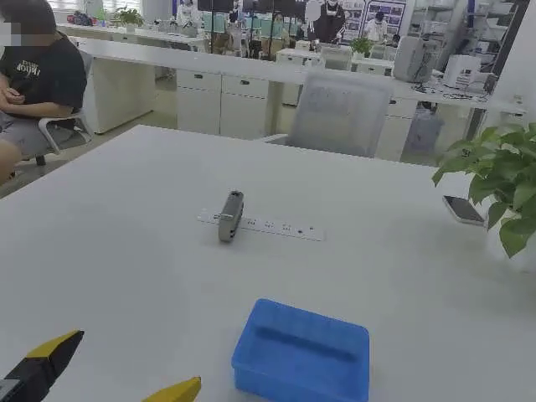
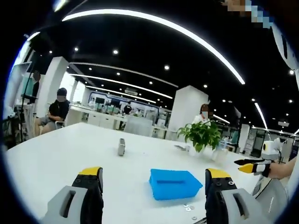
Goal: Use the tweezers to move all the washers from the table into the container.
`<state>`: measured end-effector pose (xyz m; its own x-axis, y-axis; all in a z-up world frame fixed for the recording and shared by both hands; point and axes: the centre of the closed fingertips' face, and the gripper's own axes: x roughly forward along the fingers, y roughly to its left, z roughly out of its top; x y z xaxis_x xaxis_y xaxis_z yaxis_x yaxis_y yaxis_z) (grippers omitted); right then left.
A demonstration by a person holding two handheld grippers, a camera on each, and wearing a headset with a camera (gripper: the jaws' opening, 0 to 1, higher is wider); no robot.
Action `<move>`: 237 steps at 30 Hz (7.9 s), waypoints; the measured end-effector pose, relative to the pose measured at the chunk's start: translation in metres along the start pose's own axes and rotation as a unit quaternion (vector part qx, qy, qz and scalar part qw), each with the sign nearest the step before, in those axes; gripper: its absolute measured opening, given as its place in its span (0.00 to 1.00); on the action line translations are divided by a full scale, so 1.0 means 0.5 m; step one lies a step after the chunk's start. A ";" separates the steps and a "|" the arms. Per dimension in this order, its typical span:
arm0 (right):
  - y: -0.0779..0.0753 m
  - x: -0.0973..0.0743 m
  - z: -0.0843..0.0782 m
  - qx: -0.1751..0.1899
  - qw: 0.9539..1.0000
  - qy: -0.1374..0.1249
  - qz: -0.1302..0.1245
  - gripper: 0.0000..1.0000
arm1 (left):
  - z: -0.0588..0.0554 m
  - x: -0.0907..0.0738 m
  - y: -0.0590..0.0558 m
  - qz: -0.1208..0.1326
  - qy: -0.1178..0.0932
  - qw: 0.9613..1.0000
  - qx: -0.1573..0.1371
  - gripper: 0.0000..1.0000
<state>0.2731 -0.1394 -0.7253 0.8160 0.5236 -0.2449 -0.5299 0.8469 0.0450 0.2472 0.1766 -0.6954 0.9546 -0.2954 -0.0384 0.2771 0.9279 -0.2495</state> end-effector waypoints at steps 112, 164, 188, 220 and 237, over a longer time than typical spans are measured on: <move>0.257 0.054 -0.239 -0.226 0.882 0.295 0.290 0.11 | -0.385 0.001 -0.145 -0.405 0.432 0.693 0.411 0.00; 0.247 0.087 -0.231 -0.163 0.908 0.268 0.279 0.08 | -0.217 0.059 -0.394 -0.539 0.349 0.626 0.443 0.00; 0.220 0.072 -0.187 -0.092 0.938 0.253 0.218 0.03 | -0.215 0.042 -0.341 -0.458 0.368 0.776 0.230 0.19; 0.099 0.256 -0.021 0.013 0.971 0.170 0.167 0.03 | -0.033 0.014 -0.055 -0.080 0.044 0.996 -0.003 0.86; 0.089 0.331 -0.094 -0.079 0.956 0.229 0.165 0.03 | -0.050 0.014 -0.063 -0.082 0.070 0.994 0.022 0.84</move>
<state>0.3737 -0.0194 -0.8091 0.4310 0.6333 -0.6428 -0.7985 0.5994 0.0551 0.2425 0.1397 -0.7120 0.8725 -0.4695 -0.1356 0.4355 0.8729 -0.2201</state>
